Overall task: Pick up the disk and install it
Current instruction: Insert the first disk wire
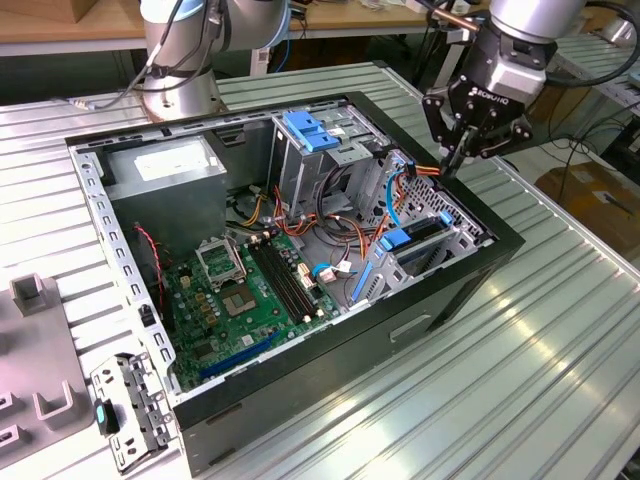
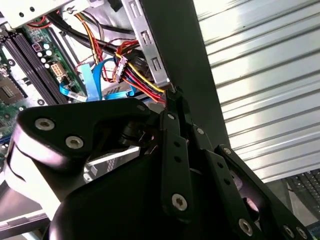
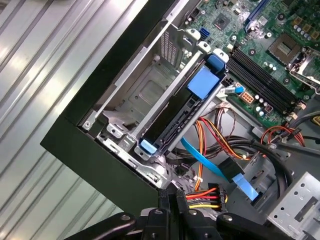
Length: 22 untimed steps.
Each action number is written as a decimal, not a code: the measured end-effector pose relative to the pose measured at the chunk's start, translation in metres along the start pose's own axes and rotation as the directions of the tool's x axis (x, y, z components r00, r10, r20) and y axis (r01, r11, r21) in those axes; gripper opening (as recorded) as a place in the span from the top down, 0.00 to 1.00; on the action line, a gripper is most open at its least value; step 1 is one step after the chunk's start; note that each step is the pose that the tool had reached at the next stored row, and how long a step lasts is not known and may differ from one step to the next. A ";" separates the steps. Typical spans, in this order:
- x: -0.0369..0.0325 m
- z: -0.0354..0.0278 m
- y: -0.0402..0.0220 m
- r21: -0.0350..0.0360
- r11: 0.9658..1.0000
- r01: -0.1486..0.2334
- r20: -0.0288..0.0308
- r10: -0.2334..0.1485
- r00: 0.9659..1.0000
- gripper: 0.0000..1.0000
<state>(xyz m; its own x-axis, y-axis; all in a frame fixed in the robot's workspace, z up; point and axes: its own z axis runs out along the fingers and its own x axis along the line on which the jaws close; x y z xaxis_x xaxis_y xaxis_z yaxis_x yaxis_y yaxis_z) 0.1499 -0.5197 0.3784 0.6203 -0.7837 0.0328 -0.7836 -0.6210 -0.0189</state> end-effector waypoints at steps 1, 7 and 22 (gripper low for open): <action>-0.0014 -0.0001 0.0017 0.000 1.000 0.000 0.000 0.000 1.000 0.84; -0.0030 0.0001 0.0038 -0.002 0.997 -0.082 -0.002 0.082 0.997 0.84; -0.0039 0.0006 0.0071 -0.002 0.980 -0.198 -0.007 0.198 0.980 0.84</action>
<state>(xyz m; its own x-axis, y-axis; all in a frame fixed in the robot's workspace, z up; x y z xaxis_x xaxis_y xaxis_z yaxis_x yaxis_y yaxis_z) 0.1419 -0.5210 0.3776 0.4528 -0.8909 0.0354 -0.8908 -0.4537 -0.0233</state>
